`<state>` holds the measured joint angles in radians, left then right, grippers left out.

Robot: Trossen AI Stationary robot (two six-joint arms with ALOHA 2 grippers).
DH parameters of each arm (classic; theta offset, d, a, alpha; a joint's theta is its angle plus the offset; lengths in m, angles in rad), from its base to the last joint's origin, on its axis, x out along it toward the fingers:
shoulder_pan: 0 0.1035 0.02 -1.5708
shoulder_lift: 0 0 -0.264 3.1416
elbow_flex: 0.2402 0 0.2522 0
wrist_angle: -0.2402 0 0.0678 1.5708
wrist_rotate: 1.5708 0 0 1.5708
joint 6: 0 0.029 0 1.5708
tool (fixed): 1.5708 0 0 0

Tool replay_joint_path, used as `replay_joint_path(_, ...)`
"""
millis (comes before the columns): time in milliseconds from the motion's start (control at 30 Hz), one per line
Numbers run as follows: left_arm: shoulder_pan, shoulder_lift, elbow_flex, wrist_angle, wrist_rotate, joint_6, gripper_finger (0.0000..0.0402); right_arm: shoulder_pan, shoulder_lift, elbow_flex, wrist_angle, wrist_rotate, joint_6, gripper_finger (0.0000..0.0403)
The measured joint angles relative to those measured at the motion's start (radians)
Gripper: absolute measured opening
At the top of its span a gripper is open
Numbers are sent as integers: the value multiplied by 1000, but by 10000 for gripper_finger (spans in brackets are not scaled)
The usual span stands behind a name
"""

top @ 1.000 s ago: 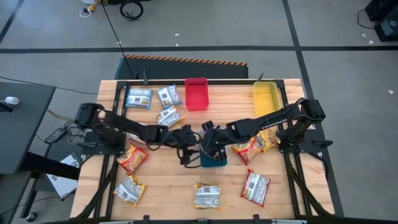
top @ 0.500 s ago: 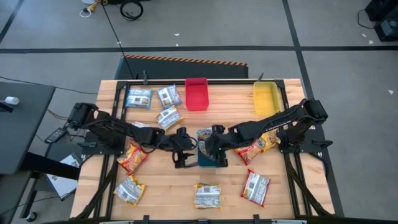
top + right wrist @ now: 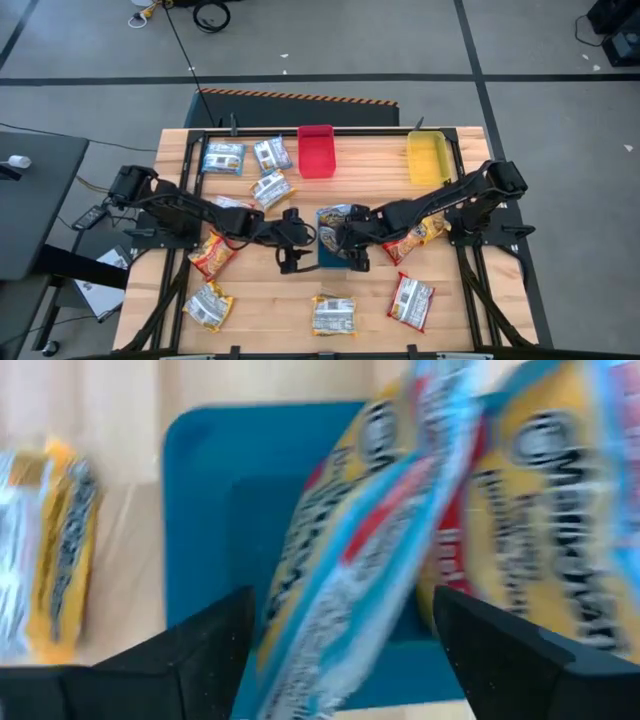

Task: Sort Maruchan noodles
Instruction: Put the blue noodle pack into the blue bin

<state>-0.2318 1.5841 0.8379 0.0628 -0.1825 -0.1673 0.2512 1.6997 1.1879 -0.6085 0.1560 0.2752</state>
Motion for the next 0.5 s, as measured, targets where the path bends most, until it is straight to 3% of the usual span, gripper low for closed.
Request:
replay_joint_path(200, -9, 0, 0, 0, 0, -32, 196, 1, 0, -39, 59, 2, -237, 270)
replay_joint_path(333, -5, 0, -11, -7, 0, -31, 196, -9, 0, -51, 66, 57, -370, 217)
replay_joint_path(500, 38, 0, -11, -101, -3, -23, 196, -29, 0, -54, 73, 48, -435, 149)
